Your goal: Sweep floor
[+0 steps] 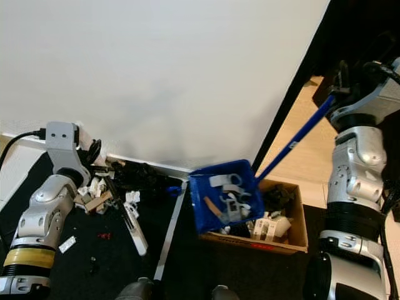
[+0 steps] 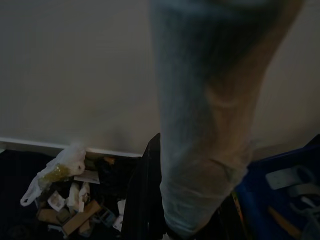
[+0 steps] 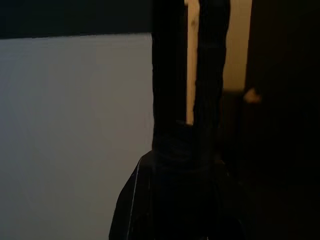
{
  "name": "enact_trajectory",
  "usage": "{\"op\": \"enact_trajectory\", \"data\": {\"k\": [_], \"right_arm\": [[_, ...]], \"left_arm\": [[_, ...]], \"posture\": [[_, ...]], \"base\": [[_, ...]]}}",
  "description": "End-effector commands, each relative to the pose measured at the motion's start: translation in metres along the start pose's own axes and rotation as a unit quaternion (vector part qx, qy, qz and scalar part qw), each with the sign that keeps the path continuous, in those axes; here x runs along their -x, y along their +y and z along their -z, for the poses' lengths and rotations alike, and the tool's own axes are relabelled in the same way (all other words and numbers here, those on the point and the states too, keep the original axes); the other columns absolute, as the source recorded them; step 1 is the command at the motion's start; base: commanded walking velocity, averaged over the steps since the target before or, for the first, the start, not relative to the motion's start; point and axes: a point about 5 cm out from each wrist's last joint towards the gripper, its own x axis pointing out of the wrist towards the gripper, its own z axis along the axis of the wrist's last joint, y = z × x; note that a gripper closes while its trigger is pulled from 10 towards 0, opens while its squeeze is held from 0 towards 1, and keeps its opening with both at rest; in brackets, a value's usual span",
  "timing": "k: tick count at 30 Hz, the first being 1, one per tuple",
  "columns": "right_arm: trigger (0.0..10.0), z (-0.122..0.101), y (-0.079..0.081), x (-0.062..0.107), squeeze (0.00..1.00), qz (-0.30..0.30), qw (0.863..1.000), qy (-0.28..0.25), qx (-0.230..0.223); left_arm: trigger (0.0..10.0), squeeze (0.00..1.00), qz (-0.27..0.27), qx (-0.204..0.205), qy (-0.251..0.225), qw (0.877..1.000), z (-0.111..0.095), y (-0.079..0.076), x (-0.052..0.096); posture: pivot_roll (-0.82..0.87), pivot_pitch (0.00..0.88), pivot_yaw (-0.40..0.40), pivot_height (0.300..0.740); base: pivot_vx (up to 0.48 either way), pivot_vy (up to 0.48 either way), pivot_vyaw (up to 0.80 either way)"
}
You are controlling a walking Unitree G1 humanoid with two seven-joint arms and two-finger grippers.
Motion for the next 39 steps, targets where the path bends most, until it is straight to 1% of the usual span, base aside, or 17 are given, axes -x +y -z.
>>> {"op": "enact_trajectory", "data": {"k": [1,3,7,9,10,13,19,21,22,24,25,27,29,31,34,37,39], "right_arm": [[10.0,-0.021,-0.002,-0.007,0.0,0.002,0.998,-0.058,0.033],[10.0,-0.025,0.001,-0.008,0.0,-0.003,0.994,-0.077,0.072],[10.0,-0.026,0.003,-0.008,0.0,-0.006,0.993,-0.085,0.084],[10.0,-0.028,0.007,-0.008,0.0,-0.006,0.988,-0.1,0.115],[10.0,-0.028,0.007,-0.008,0.0,-0.006,0.988,-0.1,0.115],[10.0,-0.028,0.012,-0.008,0.0,-0.009,0.982,-0.115,0.148],[10.0,-0.029,0.021,-0.011,0.0,-0.016,0.974,-0.139,0.178],[10.0,-0.03,0.035,-0.012,0.0,-0.038,0.969,-0.156,0.19],[10.0,-0.03,0.035,-0.012,0.0,-0.038,0.969,-0.156,0.19],[10.0,-0.028,0.054,-0.01,0.0,-0.074,0.962,-0.169,0.201],[10.0,-0.026,0.061,-0.009,0.0,-0.088,0.963,-0.169,0.19],[10.0,-0.024,0.066,-0.008,0.0,-0.096,0.964,-0.168,0.183],[10.0,-0.022,0.078,-0.008,0.0,-0.119,0.961,-0.175,0.18],[10.0,-0.022,0.096,-0.008,0.0,-0.154,0.95,-0.193,0.19],[10.0,-0.022,0.111,-0.006,0.0,-0.179,0.941,-0.209,0.197],[10.0,-0.021,0.13,0.002,0.0,-0.221,0.923,-0.231,0.215],[10.0,-0.02,0.133,0.003,0.0,-0.229,0.919,-0.236,0.219]], "left_arm": [[10.0,0.0,0.001,-0.004,0.003,1.0,0.001,0.001,0.001],[10.0,0.0,0.004,-0.004,0.005,1.0,0.002,0.0,0.001],[10.0,0.0,0.005,-0.003,0.005,1.0,0.002,0.0,0.001],[10.0,0.0,0.007,-0.003,0.006,1.0,0.003,-0.001,0.002],[10.0,0.0,0.007,-0.003,0.006,1.0,0.003,-0.001,0.002],[10.0,0.0,0.009,-0.002,0.006,1.0,0.003,-0.001,0.002],[10.0,0.0,0.012,-0.002,0.005,1.0,0.003,-0.002,0.002],[10.0,0.0,0.014,-0.001,0.004,1.0,0.002,-0.003,0.002],[10.0,0.0,0.014,-0.001,0.004,1.0,0.002,-0.003,0.002],[10.0,0.0,0.014,-0.001,0.005,1.0,0.003,-0.003,0.003],[10.0,0.0,0.015,0.0,0.005,1.0,0.003,-0.003,0.003],[10.0,0.0,0.015,0.0,0.005,1.0,0.003,-0.003,0.003],[10.0,0.0,0.017,0.0,0.005,1.0,0.003,-0.004,0.003],[10.0,0.0,0.02,-0.001,0.006,1.0,0.002,-0.004,0.004],[10.0,0.0,0.022,-0.002,0.006,1.0,0.002,-0.004,0.005],[10.0,0.0,0.022,-0.002,0.005,1.0,0.001,-0.004,0.006],[10.0,0.0,0.022,-0.002,0.005,1.0,0.001,-0.004,0.007]], "posture": [[0.08,0.11,0.045,0.74],[0.08,0.11,0.043,0.74],[0.08,0.11,0.042,0.74],[0.08,0.11,0.041,0.74],[0.08,0.11,0.041,0.74],[0.09,0.109,0.044,0.74],[0.09,0.112,0.044,0.74],[0.09,0.115,0.043,0.74],[0.09,0.115,0.043,0.74],[0.09,0.116,0.043,0.74],[0.1,0.118,0.043,0.74],[0.1,0.118,0.043,0.74],[0.1,0.123,0.046,0.74],[0.11,0.125,0.048,0.74],[0.12,0.125,0.047,0.74],[0.12,0.126,0.046,0.74],[0.12,0.126,0.046,0.74]], "base": [[0.0,0.0,0.0],[0.0,0.0,0.0],[0.0,0.0,0.0],[0.0,0.0,0.0],[0.0,0.0,0.0],[0.0,0.0,0.0],[0.0,0.0,0.0],[0.0,0.0,0.0],[0.0,0.0,0.0],[0.0,0.0,0.0],[0.0,0.0,0.0],[0.0,0.0,0.0],[0.0,0.0,0.0],[0.0,0.0,0.0],[0.0,0.0,0.0],[0.0,0.0,0.0],[0.0,0.0,0.0]]}}
